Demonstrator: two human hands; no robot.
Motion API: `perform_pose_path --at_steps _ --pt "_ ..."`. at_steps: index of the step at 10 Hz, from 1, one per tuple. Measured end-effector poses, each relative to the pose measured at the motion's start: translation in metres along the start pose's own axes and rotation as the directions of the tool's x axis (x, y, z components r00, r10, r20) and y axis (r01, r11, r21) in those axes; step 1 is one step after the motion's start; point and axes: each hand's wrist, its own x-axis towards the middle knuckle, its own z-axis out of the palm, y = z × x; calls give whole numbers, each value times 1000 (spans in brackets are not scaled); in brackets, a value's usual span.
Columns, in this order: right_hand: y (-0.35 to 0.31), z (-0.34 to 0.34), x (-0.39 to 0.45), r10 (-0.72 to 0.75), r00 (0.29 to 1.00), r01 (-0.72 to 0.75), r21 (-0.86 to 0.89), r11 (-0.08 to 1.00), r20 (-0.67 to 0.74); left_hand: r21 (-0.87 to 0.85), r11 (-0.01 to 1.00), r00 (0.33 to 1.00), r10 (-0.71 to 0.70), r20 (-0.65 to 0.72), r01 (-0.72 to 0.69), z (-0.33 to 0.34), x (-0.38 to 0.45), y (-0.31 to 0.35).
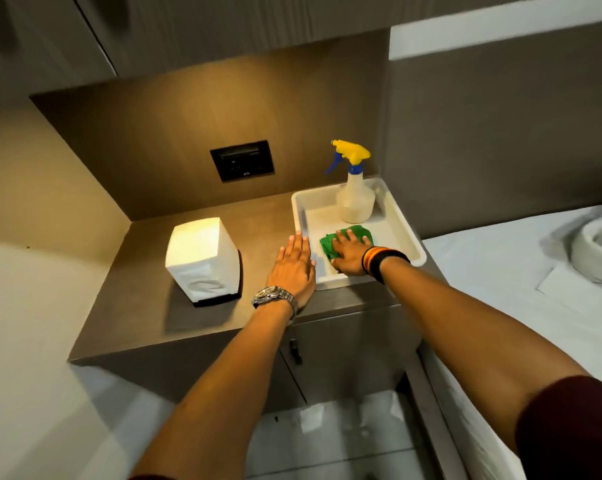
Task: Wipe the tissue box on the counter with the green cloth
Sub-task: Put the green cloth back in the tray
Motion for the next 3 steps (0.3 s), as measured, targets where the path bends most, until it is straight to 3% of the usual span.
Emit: perform_pose_path --at_steps 1,2,3 --pt "-6 -1 -2 50 998 -50 5 999 49 -2 1000 1000 15 -16 -15 -10 -6 2" --pt "-12 -7 -20 29 998 -23 117 993 -48 -19 998 992 49 -120 -51 -30 -20 3" --pt "-33 -1 -69 -20 954 93 232 968 -299 -8 985 945 161 -284 -170 -66 -44 10"
